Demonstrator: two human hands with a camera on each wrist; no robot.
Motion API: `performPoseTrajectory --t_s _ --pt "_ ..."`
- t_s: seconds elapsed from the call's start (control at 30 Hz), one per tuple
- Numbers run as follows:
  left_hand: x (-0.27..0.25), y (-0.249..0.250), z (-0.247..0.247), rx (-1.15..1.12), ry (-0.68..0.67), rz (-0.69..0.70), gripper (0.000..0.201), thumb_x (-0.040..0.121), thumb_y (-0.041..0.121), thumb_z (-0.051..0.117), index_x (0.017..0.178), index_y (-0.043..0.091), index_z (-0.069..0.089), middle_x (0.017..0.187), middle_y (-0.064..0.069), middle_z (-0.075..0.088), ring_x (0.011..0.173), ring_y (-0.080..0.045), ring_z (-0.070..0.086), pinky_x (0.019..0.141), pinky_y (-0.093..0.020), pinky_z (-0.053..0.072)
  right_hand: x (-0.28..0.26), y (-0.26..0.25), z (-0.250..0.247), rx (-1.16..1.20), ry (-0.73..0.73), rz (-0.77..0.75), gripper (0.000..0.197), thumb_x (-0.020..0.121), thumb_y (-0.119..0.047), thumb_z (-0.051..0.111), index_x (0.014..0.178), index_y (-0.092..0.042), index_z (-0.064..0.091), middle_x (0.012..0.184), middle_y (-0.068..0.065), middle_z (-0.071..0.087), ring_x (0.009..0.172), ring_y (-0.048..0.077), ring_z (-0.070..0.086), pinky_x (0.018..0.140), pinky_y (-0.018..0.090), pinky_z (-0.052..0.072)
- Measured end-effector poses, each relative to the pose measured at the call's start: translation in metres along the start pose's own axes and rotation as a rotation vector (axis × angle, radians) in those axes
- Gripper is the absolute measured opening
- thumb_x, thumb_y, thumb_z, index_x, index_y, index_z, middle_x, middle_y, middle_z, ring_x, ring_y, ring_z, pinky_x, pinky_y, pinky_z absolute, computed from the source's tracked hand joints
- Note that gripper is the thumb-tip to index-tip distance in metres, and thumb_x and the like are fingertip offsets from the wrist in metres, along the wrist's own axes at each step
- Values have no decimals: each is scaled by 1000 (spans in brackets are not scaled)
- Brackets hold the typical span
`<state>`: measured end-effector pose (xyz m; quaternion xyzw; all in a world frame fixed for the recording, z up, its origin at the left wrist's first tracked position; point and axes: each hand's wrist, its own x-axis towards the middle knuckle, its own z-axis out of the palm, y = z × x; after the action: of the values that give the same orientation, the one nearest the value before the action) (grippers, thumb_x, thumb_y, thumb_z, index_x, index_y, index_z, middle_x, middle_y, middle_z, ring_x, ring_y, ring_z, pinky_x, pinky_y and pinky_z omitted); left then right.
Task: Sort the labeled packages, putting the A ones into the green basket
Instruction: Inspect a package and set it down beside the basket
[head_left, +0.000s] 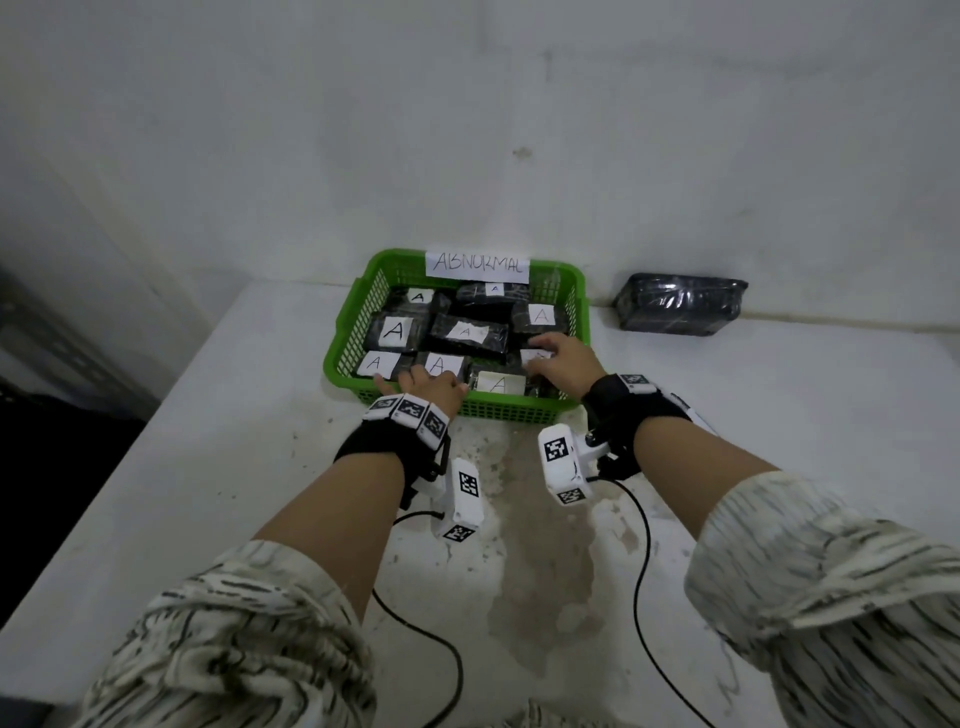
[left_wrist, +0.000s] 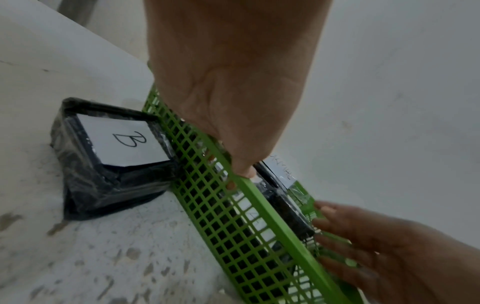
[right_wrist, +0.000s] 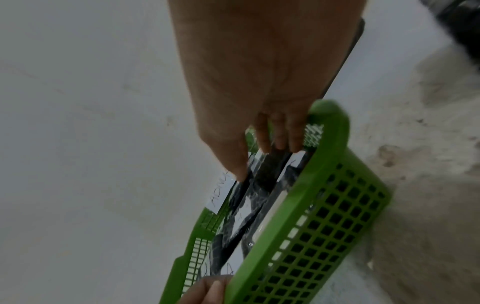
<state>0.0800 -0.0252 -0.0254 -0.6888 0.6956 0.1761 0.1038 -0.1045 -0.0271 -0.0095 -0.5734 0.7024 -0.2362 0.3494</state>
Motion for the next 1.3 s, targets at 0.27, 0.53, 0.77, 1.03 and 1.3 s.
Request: performPoseTrajectory --t_s 0.27,0.53,0.77,1.03,1.3 --pt "-25 68 15 -149 74 183 34 95 46 41 121 29 53 135 -11 38 136 -32 26 112 -60 -9 -40 66 -45 -261 303 137 64 83 -36 66 141 -26 41 148 8 33 135 31 28 107 43 27" --pt "-45 102 55 -103 142 335 62 93 45 46 147 30 20 156 -9 11 145 -31 -10 113 -54 -11 -72 125 -49 -474 42 496 111 72 -50 74 151 -31 -2 152 16 12 137 44 16 107 57 28" --pt "-42 98 43 -153 48 352 60 95 45 43 148 31 18 157 -8 7 145 -29 -11 114 -51 -10 -79 112 -55 -379 162 379 87 84 -49 58 151 -26 7 146 12 29 132 36 31 104 54 31" --pt "-36 114 2 -831 176 380 48 97 34 44 139 11 36 136 -19 39 130 -32 36 109 -41 31 -60 48 -63 -188 440 -37 103 70 -40 76 151 -22 15 143 7 35 132 27 33 99 51 33" --pt "-43 109 -27 -1372 -35 287 49 98 31 42 140 18 20 138 -14 37 120 -32 47 92 -51 48 -53 30 -58 279 219 -188 79 71 -43 80 134 -14 44 128 8 47 118 22 47 99 37 41"
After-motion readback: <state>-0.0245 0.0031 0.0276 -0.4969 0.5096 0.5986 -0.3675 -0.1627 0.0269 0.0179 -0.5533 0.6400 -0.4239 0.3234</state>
